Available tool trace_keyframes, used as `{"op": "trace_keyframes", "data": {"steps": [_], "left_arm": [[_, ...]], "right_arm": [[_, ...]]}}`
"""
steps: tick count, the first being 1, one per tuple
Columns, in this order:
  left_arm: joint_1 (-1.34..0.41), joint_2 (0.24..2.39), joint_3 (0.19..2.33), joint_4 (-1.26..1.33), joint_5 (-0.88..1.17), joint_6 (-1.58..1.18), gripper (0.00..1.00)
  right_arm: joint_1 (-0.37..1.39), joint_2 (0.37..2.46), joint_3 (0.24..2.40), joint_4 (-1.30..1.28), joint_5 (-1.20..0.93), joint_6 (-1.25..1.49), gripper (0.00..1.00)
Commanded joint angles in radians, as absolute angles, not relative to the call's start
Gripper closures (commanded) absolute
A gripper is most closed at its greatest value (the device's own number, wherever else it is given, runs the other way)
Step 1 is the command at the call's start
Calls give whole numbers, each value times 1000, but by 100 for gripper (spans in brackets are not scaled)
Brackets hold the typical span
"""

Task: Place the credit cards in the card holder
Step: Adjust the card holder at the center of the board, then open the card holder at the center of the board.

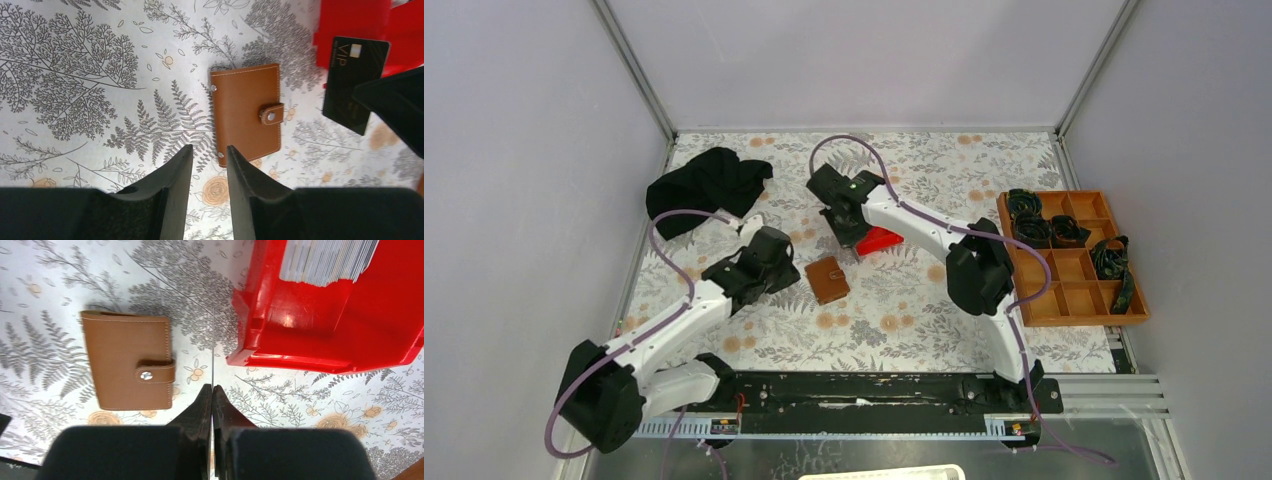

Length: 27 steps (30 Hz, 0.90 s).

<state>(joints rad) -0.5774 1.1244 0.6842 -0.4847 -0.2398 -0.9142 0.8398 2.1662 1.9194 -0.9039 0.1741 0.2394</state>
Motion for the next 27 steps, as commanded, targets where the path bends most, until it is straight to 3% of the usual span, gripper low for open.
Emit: {"op": "trace_keyframes", "data": {"steps": [1, 7, 27], "left_arm": [[-581, 1041, 665, -517, -304, -969, 58], [-583, 978, 650, -582, -334, -994, 52], [-583, 852, 614, -680, -384, -1024, 52]], "right_arm": [[894, 2132, 2020, -971, 214, 245, 100], [950, 2160, 2079, -1010, 212, 270, 100], [1051, 2314, 2186, -1082, 248, 298, 100]]}}
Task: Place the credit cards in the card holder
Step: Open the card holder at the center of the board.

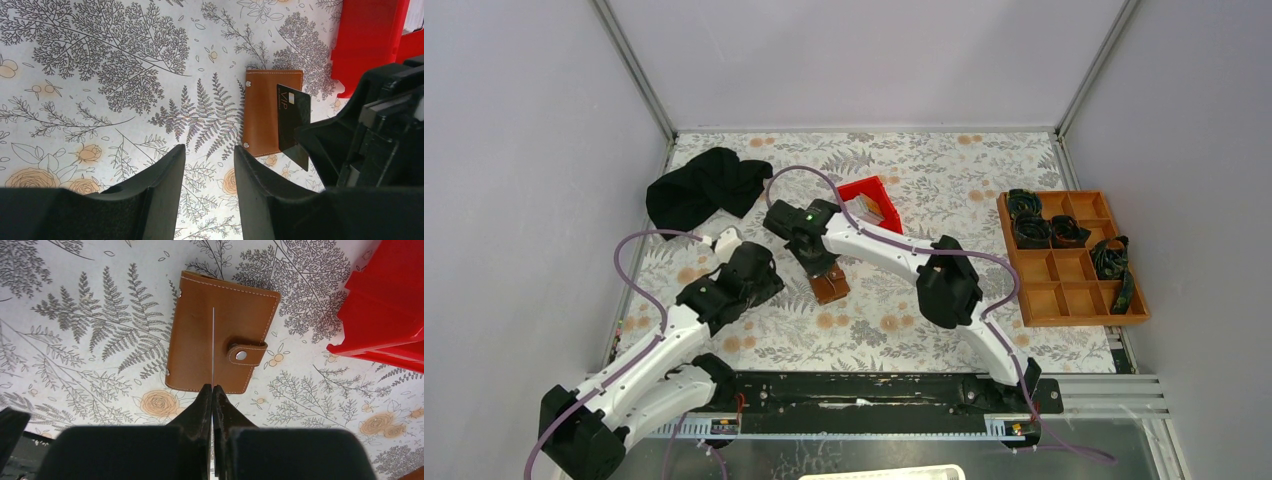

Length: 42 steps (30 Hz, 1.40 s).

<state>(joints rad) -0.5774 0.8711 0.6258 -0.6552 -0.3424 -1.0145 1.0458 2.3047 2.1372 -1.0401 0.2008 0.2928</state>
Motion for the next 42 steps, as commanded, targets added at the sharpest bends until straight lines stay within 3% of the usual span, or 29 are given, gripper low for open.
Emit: {"op": "trace_keyframes", "data": {"steps": [1, 21, 33, 42], "left_arm": [[-582, 852, 612, -681, -384, -1023, 51], [-583, 903, 614, -644, -364, -1011, 51], [-582, 922, 612, -640, -359, -1010, 51], [-583, 938, 612, -637, -354, -1009, 51]], "right_arm": [[1052, 2315, 2184, -1083, 259, 295, 100], [1060, 2287, 2162, -1093, 441, 242, 100], [984, 2184, 1967, -969, 321, 282, 100], [882, 2071, 1802, -816, 102, 351, 100]]}}
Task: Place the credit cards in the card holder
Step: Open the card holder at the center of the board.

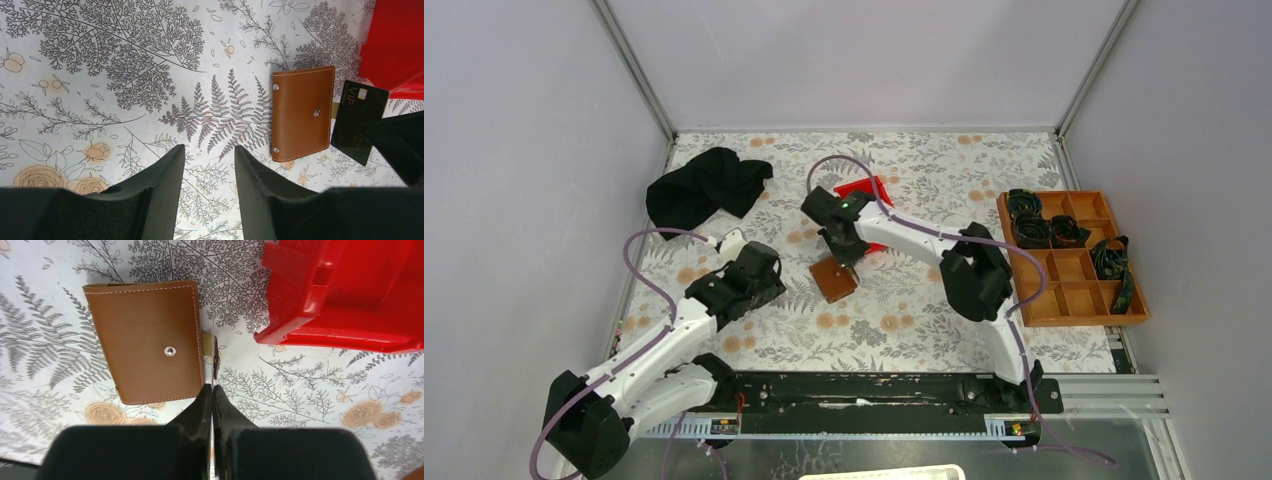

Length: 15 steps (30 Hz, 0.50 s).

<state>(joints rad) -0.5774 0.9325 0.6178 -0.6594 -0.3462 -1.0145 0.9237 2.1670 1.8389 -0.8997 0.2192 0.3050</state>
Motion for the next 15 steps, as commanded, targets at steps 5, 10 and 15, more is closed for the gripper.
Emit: {"op": "trace_keyframes", "data": {"steps": [5, 10, 15], "left_arm": [[-583, 948, 606, -627, -347, -1006, 51], [-583, 964, 599, -612, -336, -1002, 51], [-583, 972, 594, -606, -334, -997, 51]], "right_arm": [[847, 2042, 1754, -770, 12, 369, 100], [820, 2033, 1717, -746, -41, 377, 100], [798, 2017, 1668, -711, -60, 376, 100]]}}
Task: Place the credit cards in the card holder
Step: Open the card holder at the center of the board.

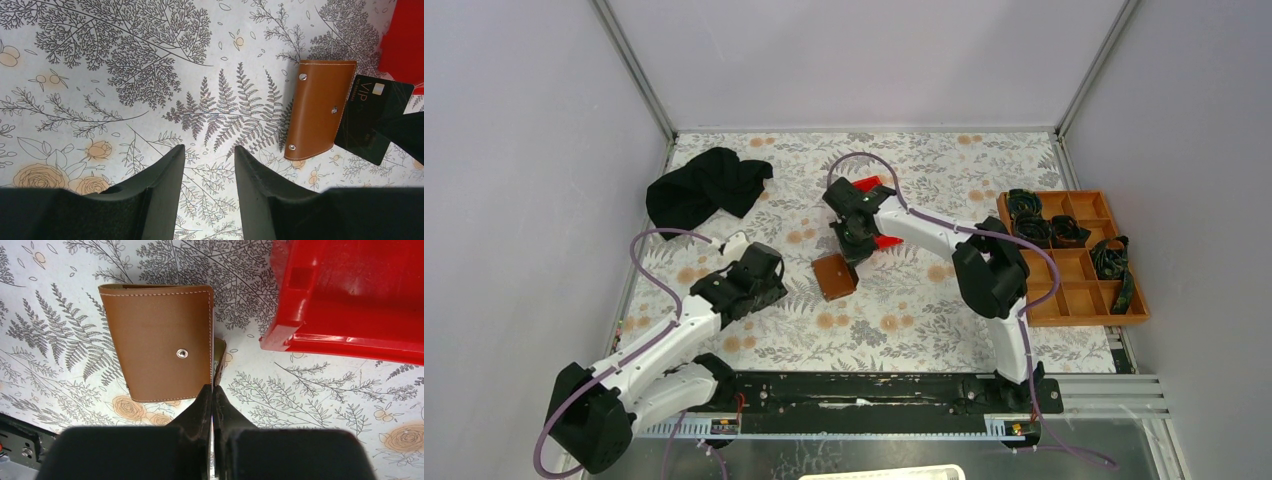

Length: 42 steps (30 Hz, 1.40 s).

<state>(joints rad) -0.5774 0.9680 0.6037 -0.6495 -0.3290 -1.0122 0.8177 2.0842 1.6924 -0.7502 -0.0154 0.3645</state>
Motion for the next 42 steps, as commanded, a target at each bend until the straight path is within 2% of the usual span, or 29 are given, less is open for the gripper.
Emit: {"op": "trace_keyframes", "data": {"steps": [1, 12, 22, 42], "left_arm": [[-583, 974, 594, -605, -333, -995, 51], [-583, 1007, 599, -586, -328, -988, 51], [-584, 1036, 600, -565, -324, -973, 52], [-583, 1080, 619, -552, -318, -939, 52]], "right_arm": [[795, 2015, 1664, -709, -61, 372, 100], [768, 2007, 1652, -694, -94, 361, 100], [710, 1964, 1519, -578, -230, 420, 100], [667, 1927, 1415, -422, -380, 485, 100]]}}
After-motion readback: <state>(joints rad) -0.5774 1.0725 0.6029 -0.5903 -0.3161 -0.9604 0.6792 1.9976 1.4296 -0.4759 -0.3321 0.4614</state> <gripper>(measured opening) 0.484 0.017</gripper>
